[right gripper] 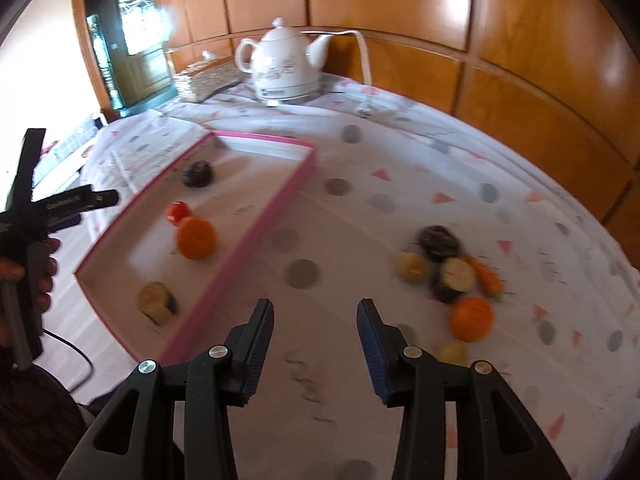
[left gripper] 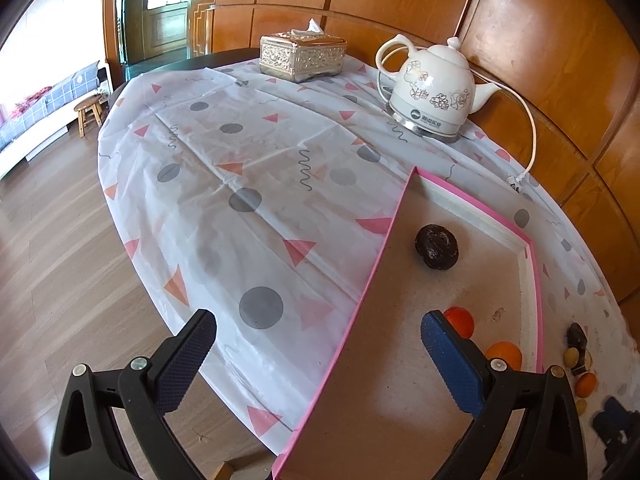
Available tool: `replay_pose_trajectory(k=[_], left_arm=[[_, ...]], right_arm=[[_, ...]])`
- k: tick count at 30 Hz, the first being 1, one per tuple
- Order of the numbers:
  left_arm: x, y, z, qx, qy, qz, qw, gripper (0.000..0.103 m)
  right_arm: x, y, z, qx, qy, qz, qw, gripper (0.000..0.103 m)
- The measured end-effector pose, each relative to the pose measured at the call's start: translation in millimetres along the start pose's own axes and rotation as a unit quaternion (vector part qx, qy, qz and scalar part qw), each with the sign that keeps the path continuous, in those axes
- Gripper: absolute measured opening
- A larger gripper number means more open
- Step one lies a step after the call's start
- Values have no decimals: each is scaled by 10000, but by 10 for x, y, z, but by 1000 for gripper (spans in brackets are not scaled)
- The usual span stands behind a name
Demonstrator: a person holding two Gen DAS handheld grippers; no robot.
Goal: Organize fruits
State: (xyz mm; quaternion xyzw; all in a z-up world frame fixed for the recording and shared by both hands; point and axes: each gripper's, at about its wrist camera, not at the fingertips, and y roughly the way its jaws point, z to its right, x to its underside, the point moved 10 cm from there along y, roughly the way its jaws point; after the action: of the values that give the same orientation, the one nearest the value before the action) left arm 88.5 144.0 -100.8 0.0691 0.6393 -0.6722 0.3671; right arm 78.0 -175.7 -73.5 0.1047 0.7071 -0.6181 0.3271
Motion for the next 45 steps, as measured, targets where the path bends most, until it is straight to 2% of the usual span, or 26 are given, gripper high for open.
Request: replay_pose_trajectory(k=[13, 19, 25, 31, 35, 38, 41, 45], left_arm=[[20, -30, 100, -5, 256, 86, 9996, 103], [42, -23, 127, 16, 285, 53, 9996, 103], [41, -38, 139, 29, 311, 75, 9995, 103], [32, -65, 199, 68, 393, 117, 9991, 103], [32, -87, 287, 183, 491, 115, 9986, 103], [19, -126, 405, 337, 596, 138, 9976, 103], [10, -176, 557, 586, 685, 120, 9959, 103], [-20, -260, 847, 851, 897, 156, 9922, 103]], right_arm=[[162, -506, 1107, 1226, 464, 98, 9913, 47], [294, -760, 1661, 1743, 884, 129, 9806, 48], [501, -952, 2198, 2213, 1493, 95, 9637, 48], [758, -1133, 2740, 2675, 2199, 47, 9381, 48], [923, -1306, 3111, 3022, 2675, 142, 9148, 48], [1096, -1447, 3411, 3345, 3105, 217, 8895, 48], [1359, -1542, 3687, 3506, 3721, 266, 8591, 49], [1629, -1602, 3880, 3264, 4532, 334, 8288, 49]])
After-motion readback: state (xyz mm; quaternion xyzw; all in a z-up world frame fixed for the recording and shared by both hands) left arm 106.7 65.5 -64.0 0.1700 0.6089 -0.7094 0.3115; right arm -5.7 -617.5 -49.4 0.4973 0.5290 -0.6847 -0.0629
